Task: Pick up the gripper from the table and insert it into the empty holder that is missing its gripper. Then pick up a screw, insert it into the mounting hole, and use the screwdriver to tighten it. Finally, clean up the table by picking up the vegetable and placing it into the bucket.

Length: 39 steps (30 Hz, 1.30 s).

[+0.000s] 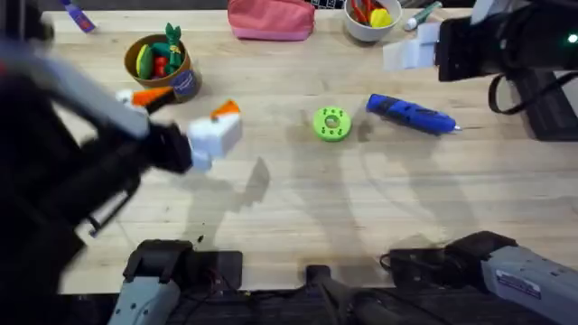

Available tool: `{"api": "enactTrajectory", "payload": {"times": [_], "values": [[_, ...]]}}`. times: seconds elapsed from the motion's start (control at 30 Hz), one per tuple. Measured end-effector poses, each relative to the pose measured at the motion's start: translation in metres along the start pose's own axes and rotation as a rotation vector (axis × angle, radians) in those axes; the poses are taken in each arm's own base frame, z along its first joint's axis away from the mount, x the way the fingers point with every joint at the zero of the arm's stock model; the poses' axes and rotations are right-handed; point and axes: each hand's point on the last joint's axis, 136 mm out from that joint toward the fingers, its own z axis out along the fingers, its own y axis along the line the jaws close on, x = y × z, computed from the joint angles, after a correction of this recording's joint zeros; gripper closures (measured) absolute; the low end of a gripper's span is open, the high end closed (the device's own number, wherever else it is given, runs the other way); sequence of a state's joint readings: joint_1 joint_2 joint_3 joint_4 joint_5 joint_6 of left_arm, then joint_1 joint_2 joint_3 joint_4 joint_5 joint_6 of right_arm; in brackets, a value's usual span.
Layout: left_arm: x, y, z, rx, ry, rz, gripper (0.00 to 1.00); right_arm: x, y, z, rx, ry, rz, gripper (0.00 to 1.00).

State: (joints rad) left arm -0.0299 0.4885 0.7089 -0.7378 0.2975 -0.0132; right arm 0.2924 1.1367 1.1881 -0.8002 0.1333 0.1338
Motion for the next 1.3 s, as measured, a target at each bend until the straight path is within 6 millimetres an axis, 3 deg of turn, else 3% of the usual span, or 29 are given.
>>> {"api": "enactTrajectory", "payload": {"times": [0.2,0.37,0.63,1.07,1.3], "values": [[-0.024,0.015,0.022,-0.049,0.14,-0.039,0.015,0.01,-0.001,0.003,0.006,0.045,0.005,0.009],[-0.019,0.024,0.041,-0.072,0.228,-0.062,0.015,0.01,-0.001,0.003,0.006,0.045,0.011,0.009],[0.026,0.052,0.07,-0.207,0.577,-0.113,0.015,0.01,-0.001,0.003,0.006,0.045,0.012,0.009],[0.097,0.069,0.142,-0.282,0.887,-0.172,0.015,0.01,-0.001,0.003,0.006,0.045,0.012,0.009],[0.128,0.074,0.153,-0.298,0.992,-0.197,0.014,0.01,-0.001,0.003,0.007,0.046,0.012,0.008]]}}
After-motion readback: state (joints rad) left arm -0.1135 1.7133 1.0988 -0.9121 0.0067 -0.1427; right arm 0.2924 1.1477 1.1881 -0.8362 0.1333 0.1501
